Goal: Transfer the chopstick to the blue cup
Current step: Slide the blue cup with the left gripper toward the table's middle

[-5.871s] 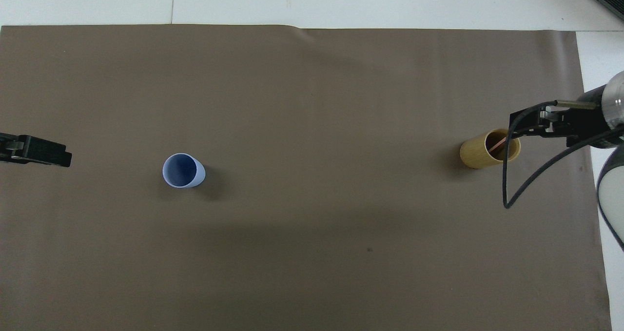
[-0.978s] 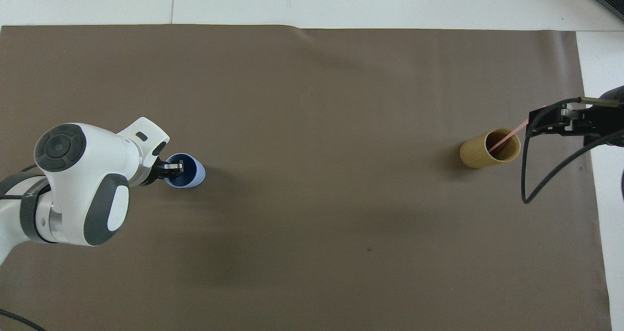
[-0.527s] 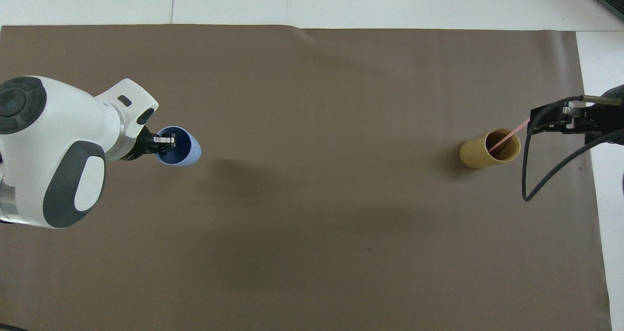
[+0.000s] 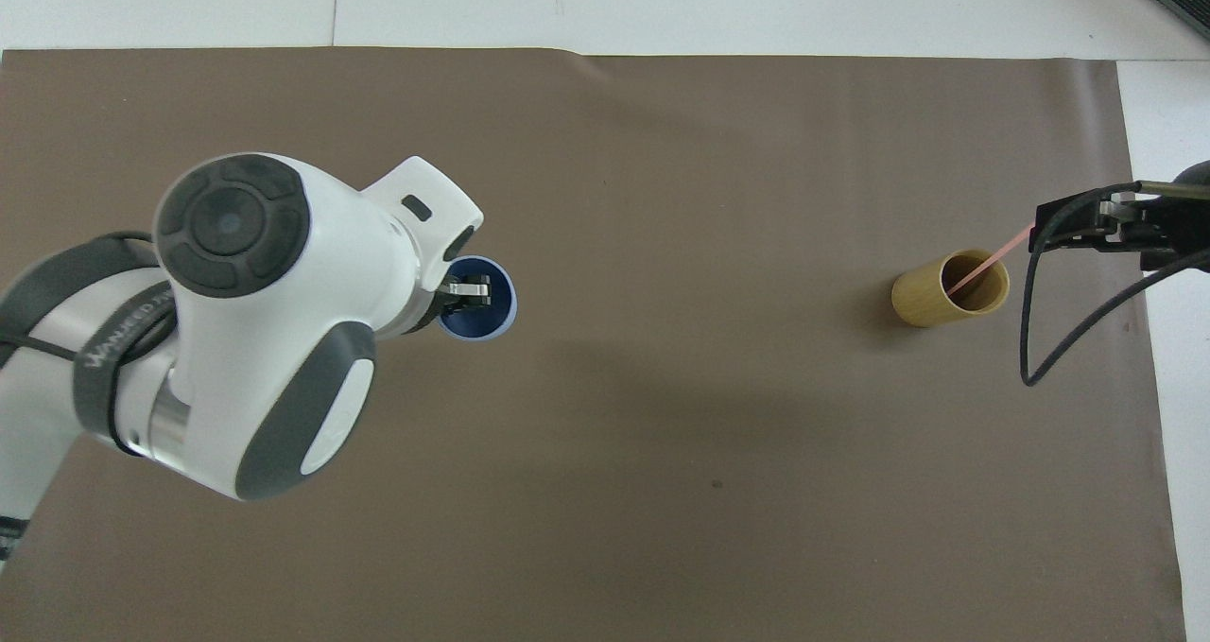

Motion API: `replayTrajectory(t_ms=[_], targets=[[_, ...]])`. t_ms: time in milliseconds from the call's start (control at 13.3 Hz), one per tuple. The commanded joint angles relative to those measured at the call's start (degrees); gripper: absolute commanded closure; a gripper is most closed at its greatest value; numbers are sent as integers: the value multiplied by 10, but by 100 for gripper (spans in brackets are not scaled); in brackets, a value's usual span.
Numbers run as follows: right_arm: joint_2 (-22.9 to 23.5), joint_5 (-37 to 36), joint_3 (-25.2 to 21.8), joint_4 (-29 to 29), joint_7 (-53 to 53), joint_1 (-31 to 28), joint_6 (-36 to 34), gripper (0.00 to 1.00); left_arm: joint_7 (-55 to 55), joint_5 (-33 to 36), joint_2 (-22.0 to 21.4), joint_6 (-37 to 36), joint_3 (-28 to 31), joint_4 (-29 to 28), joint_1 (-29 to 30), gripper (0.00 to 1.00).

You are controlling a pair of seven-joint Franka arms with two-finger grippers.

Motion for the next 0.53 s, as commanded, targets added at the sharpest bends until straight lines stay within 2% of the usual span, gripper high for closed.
replayTrajectory(t_ms=[0,151,301,452], targets=[[-2,7,3,-8,-28,-10,13,0,-87,19,70,49,10,19,-73,100],[-2,17,3,-13,-59,-8,43,0,-95,16,100,95,11,19,-105,100],[-2,22,3,-20,-89,-8,61,0,-95,10,108,124,10,17,-117,100],[-2,22,3,-30,-110,-8,68,0,-97,10,128,134,10,19,-127,100]])
